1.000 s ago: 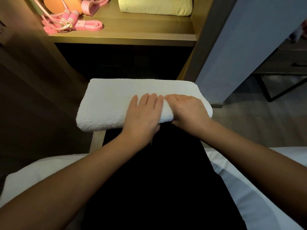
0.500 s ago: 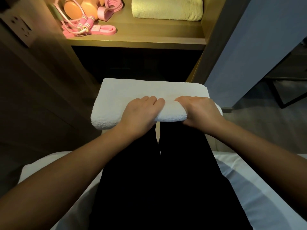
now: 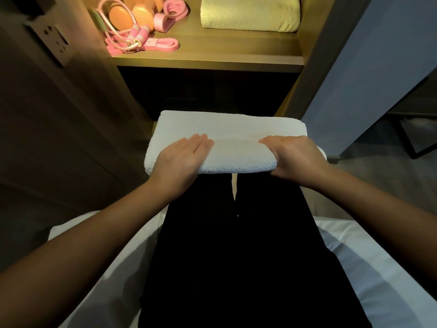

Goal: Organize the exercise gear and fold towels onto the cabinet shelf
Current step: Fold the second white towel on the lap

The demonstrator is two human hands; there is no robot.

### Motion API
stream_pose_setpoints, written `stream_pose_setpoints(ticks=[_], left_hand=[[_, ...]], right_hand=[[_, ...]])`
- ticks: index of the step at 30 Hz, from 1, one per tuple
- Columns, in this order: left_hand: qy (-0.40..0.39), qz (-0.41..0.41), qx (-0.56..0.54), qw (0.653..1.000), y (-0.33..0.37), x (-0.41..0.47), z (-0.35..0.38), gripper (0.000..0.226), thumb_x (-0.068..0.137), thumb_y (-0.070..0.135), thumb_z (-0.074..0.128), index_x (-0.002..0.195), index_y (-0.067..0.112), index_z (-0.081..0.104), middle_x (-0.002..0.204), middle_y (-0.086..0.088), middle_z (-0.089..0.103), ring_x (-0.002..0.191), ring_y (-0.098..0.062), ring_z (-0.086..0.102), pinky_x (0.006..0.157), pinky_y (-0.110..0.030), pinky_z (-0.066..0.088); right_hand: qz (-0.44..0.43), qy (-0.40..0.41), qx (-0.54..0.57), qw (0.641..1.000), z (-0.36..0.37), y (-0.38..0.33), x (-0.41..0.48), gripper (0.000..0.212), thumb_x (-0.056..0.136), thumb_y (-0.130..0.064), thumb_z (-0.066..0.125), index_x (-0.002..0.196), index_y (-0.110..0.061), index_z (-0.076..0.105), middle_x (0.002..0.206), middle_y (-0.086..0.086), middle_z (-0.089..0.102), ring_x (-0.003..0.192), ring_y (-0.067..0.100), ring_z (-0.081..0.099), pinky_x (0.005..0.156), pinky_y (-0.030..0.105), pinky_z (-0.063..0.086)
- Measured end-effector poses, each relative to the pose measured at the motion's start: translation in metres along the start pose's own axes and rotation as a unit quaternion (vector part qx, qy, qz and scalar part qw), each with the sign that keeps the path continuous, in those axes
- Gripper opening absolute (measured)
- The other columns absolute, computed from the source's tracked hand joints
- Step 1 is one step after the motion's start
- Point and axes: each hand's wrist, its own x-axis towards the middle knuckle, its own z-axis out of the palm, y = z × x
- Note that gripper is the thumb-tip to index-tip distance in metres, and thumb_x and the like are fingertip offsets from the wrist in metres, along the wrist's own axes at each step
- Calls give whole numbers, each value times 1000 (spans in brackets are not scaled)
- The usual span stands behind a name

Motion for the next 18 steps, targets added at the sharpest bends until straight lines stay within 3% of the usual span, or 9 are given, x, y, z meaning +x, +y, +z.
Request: stream_pose_setpoints(ticks=[2,5,9,14,16,18], left_hand=[[-11,-1,1,1000,-10,-6,0,54,88,23,71,135,4,53,139,-21,53,127,-38,51,105,-50,42],[0,-12,-1,1000,-28,-16,-1,49,82,5,73,129,2,58,126,-22,62,108,-39,64,83,-45,54],[-14,-14,-28,999,-33,-21,-1,54,85,2,69,136,1,52,138,-23,52,128,-40,50,103,-51,43],[-7,-22,-41,999,-34,-35,-5,52,83,2,72,132,-3,55,136,-26,53,126,-42,52,95,-49,48],[-1,0,-42,999,-28,-42,-6,46,88,9,62,132,-5,55,138,-27,50,128,-43,49,98,-50,45],[-35,8,-62,997,-26,-52,-7,53,90,15,59,138,-2,48,148,-23,40,137,-40,38,109,-51,36]], right_hand=[[1,3,9,1000,0,1,0,38,84,-37,70,118,-21,63,109,3,70,101,28,64,84,41,53],[-1,8,5,1000,2,2,-1,38,84,-36,70,118,-21,63,110,3,70,101,28,64,85,42,53],[-8,5,-3,1000,2,2,1,39,84,-37,69,120,-22,62,110,2,69,101,28,64,84,42,53],[-7,25,22,999,7,2,-8,41,83,-32,73,121,-19,63,113,6,69,103,31,64,87,44,53],[-17,50,6,999,12,1,-21,51,80,-29,77,126,-15,60,119,9,67,108,33,63,87,44,51],[-42,19,-20,999,17,1,-36,71,78,-34,79,138,-11,50,138,13,55,125,33,54,100,45,45]])
